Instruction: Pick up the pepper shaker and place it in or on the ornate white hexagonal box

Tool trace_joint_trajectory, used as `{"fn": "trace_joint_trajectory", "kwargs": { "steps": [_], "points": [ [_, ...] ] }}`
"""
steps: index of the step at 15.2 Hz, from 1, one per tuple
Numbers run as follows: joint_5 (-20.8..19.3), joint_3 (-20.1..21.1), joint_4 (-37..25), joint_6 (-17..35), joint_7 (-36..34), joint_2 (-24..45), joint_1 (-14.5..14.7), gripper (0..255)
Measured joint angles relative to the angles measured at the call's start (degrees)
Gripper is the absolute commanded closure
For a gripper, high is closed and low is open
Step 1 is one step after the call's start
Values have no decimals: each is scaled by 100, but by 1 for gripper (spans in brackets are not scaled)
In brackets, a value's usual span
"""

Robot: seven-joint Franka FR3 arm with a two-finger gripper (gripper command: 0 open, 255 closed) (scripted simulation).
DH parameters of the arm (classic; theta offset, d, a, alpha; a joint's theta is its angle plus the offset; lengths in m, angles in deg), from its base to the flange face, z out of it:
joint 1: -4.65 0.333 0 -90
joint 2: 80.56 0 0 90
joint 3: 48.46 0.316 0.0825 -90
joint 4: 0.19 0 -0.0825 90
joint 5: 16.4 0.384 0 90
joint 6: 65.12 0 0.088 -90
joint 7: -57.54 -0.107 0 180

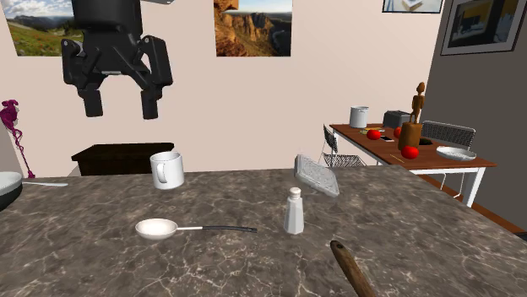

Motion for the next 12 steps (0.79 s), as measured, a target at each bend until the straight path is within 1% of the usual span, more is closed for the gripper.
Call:
{"fn": "trace_joint_trajectory", "kwargs": {
  "steps": [1, 4, 5, 9, 12],
  "points": [
    [0, 0, 0, 0, 0, 0, 0, 0],
    [-138, -180, 132, 317, 182, 120, -85, 0],
    [-228, -306, 248, 498, 308, 158, -140, 0],
    [-390, -567, 485, 1258, 551, 540, -259, 0],
    [-536, -838, 647, 1792, 809, 800, -383, 0]
  ]
}}
